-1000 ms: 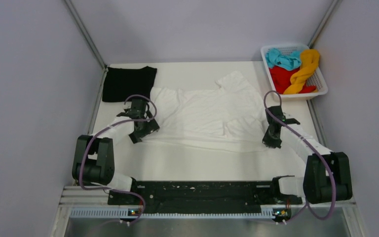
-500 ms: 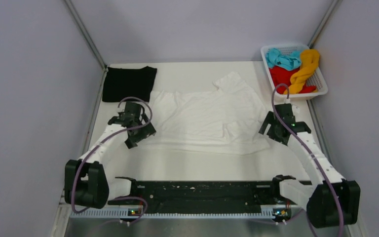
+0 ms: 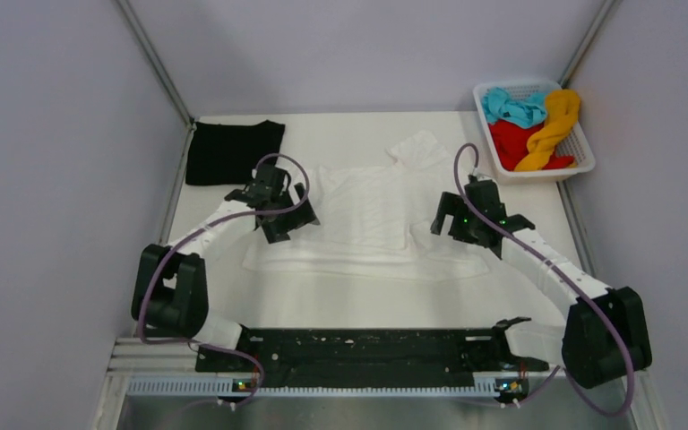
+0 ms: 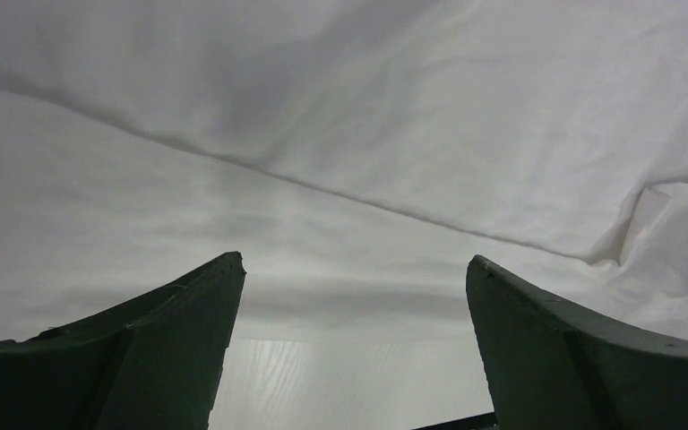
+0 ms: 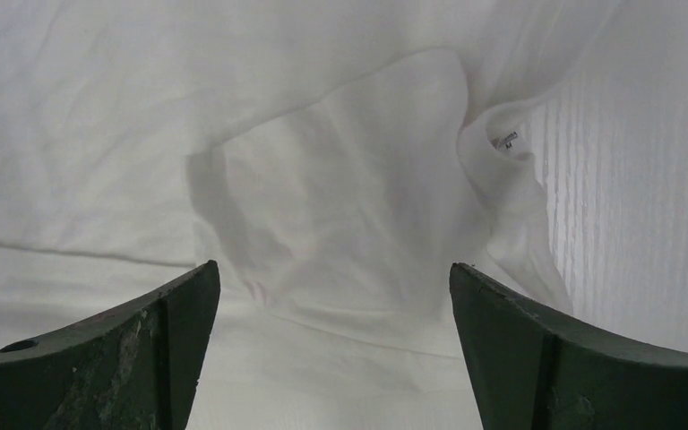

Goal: Fold and stack the t-shirts
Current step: Fold the flattened tshirt in 1/3 of the way, then grab the side of the flattened tshirt furthest away from the robot with both arms

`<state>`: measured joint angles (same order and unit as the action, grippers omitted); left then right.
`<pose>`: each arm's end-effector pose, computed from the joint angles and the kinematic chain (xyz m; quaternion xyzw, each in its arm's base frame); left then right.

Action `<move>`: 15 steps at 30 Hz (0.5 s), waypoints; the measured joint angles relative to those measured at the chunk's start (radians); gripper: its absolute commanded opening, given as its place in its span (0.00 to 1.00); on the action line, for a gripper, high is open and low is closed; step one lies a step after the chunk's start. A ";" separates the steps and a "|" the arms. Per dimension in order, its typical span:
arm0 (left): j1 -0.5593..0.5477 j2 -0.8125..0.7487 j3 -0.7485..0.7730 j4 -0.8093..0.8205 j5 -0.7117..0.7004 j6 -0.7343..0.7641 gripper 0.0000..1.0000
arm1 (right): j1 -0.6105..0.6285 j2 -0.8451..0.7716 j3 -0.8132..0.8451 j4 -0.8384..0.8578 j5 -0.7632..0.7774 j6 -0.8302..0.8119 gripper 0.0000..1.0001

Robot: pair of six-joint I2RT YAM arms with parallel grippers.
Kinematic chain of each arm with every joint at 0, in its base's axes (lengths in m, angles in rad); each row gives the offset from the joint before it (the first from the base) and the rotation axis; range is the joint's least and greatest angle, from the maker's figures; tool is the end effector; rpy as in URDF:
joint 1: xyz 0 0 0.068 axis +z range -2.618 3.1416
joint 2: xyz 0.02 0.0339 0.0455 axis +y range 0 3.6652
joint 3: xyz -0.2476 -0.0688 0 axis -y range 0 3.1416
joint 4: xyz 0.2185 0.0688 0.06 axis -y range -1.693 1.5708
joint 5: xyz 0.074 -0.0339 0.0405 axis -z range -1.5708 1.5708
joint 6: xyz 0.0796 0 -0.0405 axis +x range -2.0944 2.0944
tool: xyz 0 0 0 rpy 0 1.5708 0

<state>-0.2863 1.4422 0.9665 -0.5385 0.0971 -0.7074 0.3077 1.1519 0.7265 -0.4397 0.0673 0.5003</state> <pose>0.2769 -0.0896 0.1822 -0.1877 0.9420 -0.1718 0.2190 0.2328 0.0684 0.1874 0.1017 0.9324 0.1067 0.3300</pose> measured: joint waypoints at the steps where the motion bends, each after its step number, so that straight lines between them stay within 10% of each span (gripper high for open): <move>1: -0.005 0.024 0.000 0.010 0.011 0.000 0.99 | 0.000 0.027 0.000 0.026 0.000 0.000 0.97; 15: -0.011 0.168 -0.053 0.158 0.040 -0.023 0.99 | -0.003 0.249 -0.078 0.308 -0.021 0.037 0.98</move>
<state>-0.2974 1.6100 0.9131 -0.3801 0.1371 -0.7307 0.3046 1.4006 0.6487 -0.1318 0.0460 0.5373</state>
